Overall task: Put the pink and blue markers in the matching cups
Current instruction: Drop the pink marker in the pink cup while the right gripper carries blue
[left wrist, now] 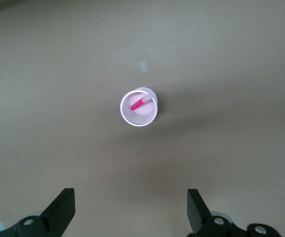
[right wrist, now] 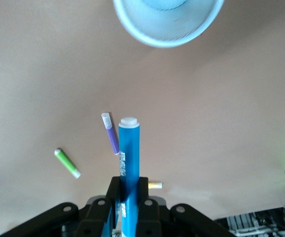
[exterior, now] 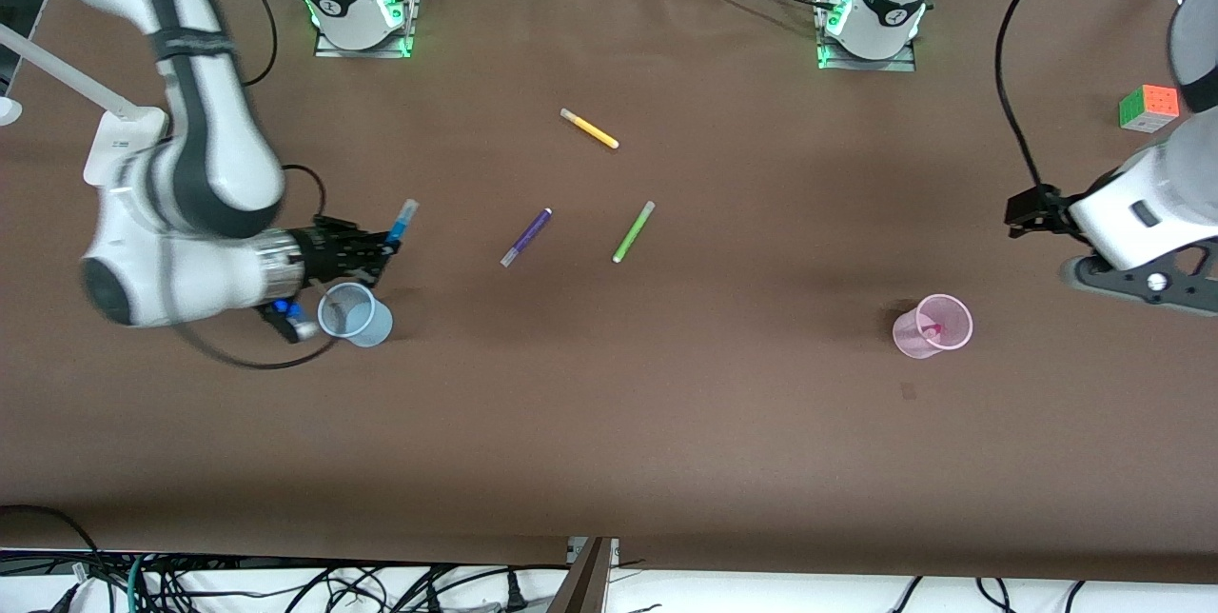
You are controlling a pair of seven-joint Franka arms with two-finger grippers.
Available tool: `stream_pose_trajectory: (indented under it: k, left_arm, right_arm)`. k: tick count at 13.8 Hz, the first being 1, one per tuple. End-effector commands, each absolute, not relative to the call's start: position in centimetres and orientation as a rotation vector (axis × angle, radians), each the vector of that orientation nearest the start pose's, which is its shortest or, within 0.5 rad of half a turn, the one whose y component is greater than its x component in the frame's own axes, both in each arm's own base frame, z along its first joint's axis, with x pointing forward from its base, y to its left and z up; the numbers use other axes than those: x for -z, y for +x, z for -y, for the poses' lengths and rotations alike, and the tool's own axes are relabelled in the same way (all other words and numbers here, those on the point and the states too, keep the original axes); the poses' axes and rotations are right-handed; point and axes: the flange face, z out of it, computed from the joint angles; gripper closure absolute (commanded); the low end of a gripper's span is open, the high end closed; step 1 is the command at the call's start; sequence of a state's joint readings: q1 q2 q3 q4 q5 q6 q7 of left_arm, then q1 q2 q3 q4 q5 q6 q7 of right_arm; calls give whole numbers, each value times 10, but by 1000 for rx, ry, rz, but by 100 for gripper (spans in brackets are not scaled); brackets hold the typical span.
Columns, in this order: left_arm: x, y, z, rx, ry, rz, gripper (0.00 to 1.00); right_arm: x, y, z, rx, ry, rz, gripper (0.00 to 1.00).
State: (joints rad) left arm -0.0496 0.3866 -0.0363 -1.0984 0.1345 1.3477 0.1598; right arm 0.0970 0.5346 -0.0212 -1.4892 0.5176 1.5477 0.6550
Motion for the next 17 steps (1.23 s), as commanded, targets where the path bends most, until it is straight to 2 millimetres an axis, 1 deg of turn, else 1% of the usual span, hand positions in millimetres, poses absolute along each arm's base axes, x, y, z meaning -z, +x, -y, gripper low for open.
stream_pose_trajectory:
  k: [1, 2, 3, 4, 5, 6, 7, 8, 9, 10, 11, 12, 13, 14, 16, 17]
  left_arm:
    - [-607, 638, 15, -196, -3038, -268, 0]
    - [-607, 640, 14, -184, -3041, -248, 0]
    - [-606, 640, 9, -181, -3056, -227, 0]
    - [-605, 640, 6, -181, -3099, -218, 0]
    - [-603, 640, 5, -183, -3114, -211, 0]
    - [-604, 642, -1, -160, -3119, -198, 0]
    - [-606, 642, -1, -138, -3120, -194, 0]
    - [-606, 638, 1, -142, -3123, -171, 0]
    - [-606, 633, 4, -132, -3125, -144, 0]
    - [-608, 624, 7, -94, -3132, -114, 0]
    - [-606, 607, 10, -51, -3142, -60, 0]
    - [-602, 591, 10, 11, -3185, 9, 0]
    - [-602, 577, 11, 59, -3186, 27, 0]
    - [-604, 566, 13, 64, -3182, 22, 0]
    - [-599, 560, 15, -2, -3148, 3, 0]
    - [-598, 560, 13, -14, -3136, 4, 0]
  right_arm:
    - [-331, 646, -72, -915, -2445, -879, 100]
    - [-323, 648, -56, -912, -2398, -869, 100]
    - [-312, 651, -37, -910, -2340, -863, 100]
    - [-296, 652, -22, -916, -2285, -856, 100]
    - [-283, 652, -13, -925, -2245, -836, 100]
    - [-271, 651, -5, -937, -2216, -831, 100]
    - [-262, 651, 5, -935, -2197, -833, 100]
    - [-253, 650, 10, -936, -2188, -822, 100]
    - [-248, 654, 16, -916, -2186, -798, 100]
    - [-239, 657, 22, -915, -2170, -797, 100]
    - [-233, 657, 27, -923, -2137, -802, 100]
    - [-231, 658, 27, -926, -2120, -793, 100]
    - [-231, 659, 28, -921, -2117, -791, 100]
    - [-231, 659, 28, -921, -2117, -791, 100]
    - [-228, 663, 28, -921, -2117, -785, 100]
    - [-228, 664, 29, -923, -2114, -783, 63]
